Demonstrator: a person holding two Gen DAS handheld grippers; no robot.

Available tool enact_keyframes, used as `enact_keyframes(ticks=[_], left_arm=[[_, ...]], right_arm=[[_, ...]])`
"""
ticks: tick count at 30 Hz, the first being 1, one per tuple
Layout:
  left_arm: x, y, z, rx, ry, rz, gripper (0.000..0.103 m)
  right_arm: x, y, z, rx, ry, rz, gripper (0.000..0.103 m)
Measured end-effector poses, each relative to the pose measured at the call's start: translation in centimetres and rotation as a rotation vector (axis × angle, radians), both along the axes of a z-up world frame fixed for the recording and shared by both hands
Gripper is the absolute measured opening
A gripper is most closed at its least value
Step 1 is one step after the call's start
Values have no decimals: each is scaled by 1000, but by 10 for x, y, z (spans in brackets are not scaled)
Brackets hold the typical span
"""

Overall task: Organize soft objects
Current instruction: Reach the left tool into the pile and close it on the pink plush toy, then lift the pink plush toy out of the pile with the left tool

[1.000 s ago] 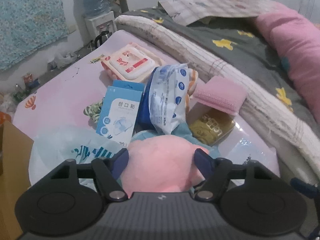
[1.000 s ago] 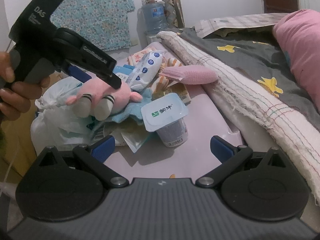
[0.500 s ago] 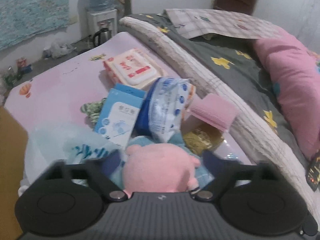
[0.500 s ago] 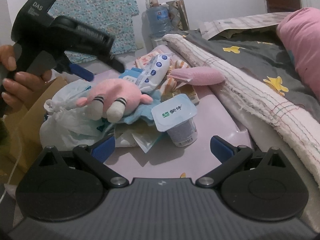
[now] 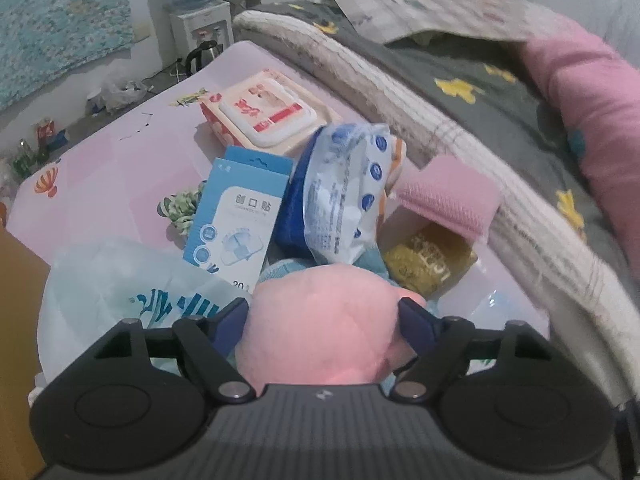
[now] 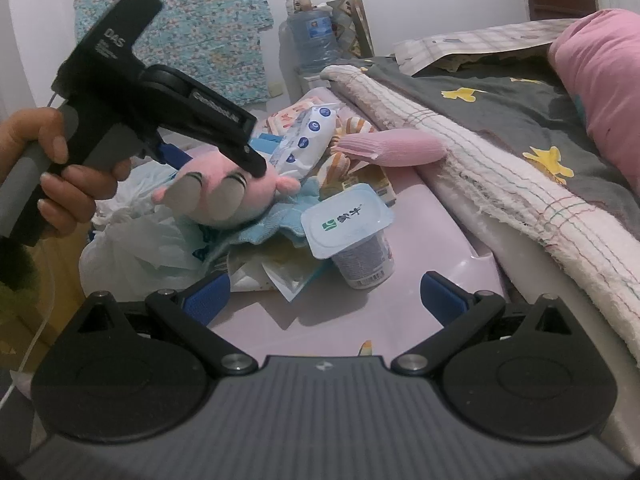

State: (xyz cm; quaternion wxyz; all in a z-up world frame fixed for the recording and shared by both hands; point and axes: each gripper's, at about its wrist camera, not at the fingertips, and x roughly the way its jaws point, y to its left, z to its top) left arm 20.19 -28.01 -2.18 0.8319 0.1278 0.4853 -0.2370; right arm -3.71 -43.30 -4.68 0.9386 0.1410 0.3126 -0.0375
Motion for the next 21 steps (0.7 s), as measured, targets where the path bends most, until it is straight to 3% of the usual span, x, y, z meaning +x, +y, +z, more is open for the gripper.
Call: enact_keyframes(ticks=[7, 12, 17, 21], left_arm=[[-13, 21, 38, -136, -37, 22, 81], [-38, 42, 61, -272, -8, 9, 81], [-65, 56, 55, -372, 78, 11, 81], [-78, 67, 38, -496, 179, 25, 81]], right_arm=[[-3, 3, 5, 6, -19, 10, 102], [-7, 4, 12, 54, -68, 31, 102], [-12, -9, 10, 267, -130, 92, 102], [-19, -17, 5, 435, -182, 126, 102]])
